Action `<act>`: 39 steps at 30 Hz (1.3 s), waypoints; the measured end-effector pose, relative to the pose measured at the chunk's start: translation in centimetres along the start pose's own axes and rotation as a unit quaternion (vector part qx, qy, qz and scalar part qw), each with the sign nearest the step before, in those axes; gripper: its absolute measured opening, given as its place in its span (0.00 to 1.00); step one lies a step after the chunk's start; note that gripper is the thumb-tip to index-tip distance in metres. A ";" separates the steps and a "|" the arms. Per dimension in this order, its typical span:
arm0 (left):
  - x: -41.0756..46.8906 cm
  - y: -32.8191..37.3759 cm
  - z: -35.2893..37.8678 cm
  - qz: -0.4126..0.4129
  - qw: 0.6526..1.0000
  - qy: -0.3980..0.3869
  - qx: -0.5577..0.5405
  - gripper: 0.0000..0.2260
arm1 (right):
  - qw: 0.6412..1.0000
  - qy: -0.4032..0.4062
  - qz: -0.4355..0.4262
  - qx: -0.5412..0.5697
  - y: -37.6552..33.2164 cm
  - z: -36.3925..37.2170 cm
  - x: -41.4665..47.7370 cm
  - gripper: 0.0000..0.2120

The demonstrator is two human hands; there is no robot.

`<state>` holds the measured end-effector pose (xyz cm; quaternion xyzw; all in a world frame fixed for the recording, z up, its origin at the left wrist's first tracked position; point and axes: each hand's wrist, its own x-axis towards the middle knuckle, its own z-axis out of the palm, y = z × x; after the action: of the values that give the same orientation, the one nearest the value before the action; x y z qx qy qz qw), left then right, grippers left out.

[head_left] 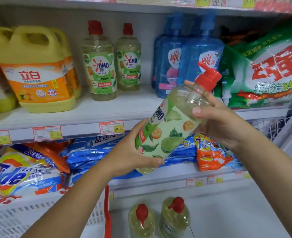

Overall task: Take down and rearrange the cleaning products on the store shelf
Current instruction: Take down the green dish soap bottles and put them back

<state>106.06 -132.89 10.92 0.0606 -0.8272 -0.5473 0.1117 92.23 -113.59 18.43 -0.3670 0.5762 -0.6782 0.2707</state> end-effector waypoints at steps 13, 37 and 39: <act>0.8 -2.2 6.9 0.054 0.982 0.083 0.163 0.49 | 0.978 0.081 0.046 -0.185 -1.4 -2.4 -2.5 0.25; -2.3 -13.4 13.7 0.048 0.858 -0.183 0.477 0.33 | 0.895 0.115 0.321 -0.289 25.3 -9.7 -13.3 0.40; -2.2 -13.3 13.6 0.046 0.859 -0.182 0.476 0.33 | 0.899 0.104 0.325 -0.275 25.5 -10.4 -13.4 0.41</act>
<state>104.48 -125.51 -6.68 -0.0326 -0.9944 -0.0822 -0.0579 90.23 -101.82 -9.74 -0.1465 0.8520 -0.4011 0.3028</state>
